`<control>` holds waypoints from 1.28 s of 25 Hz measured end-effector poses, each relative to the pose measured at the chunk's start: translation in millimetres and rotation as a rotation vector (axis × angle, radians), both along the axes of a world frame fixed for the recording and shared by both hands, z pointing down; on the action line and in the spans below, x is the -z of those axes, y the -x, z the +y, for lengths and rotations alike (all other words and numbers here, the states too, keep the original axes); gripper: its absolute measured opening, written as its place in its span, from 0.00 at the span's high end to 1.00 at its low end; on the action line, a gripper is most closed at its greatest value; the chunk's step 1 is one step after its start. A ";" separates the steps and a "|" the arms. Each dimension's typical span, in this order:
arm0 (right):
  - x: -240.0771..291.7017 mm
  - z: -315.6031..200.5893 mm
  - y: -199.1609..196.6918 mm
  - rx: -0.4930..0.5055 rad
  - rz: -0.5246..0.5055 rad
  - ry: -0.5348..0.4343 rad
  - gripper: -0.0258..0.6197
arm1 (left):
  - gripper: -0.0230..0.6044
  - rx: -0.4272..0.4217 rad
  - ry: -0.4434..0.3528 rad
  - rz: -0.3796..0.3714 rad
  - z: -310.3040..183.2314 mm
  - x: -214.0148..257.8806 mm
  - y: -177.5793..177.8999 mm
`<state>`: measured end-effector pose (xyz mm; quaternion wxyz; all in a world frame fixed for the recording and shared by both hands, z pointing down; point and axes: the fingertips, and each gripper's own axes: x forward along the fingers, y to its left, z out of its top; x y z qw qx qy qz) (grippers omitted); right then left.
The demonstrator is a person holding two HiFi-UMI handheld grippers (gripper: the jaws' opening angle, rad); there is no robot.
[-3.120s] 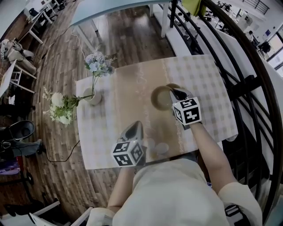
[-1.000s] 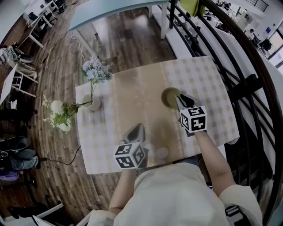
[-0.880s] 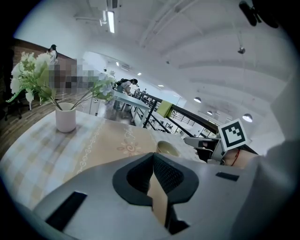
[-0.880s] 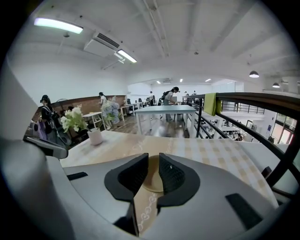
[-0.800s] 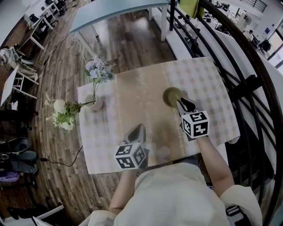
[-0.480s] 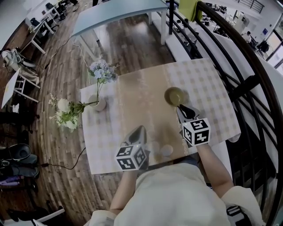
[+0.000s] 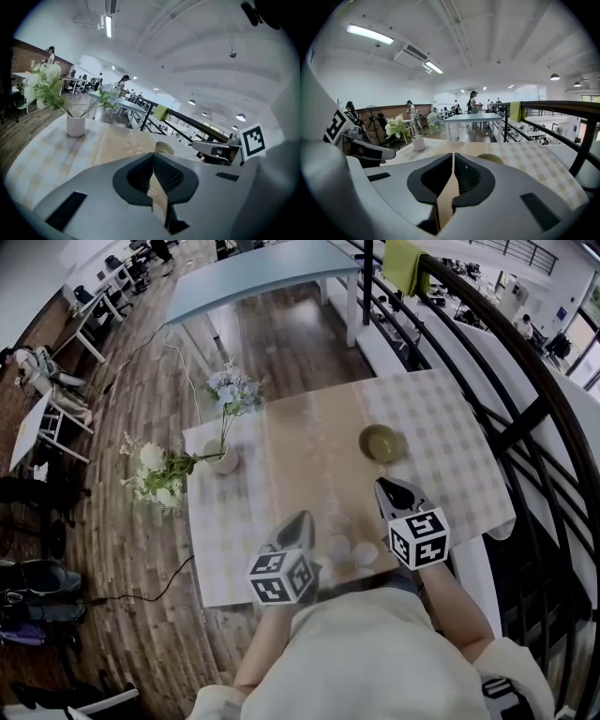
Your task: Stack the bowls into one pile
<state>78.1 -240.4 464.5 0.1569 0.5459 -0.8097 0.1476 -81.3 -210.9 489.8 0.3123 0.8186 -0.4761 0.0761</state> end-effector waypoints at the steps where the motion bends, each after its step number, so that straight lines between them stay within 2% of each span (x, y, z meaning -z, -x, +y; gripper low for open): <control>1: 0.7 1.7 3.2 0.007 0.000 -0.005 0.94 | 0.96 0.001 -0.006 0.000 -0.1 0.5 1.4; 12: 9.2 21.8 30.2 0.054 -0.016 -0.050 0.95 | 0.96 0.032 -0.026 0.011 6.9 1.8 18.2; 32: 14.4 19.0 29.7 0.092 -0.021 -0.067 0.96 | 0.96 0.043 -0.031 0.014 2.5 3.9 15.9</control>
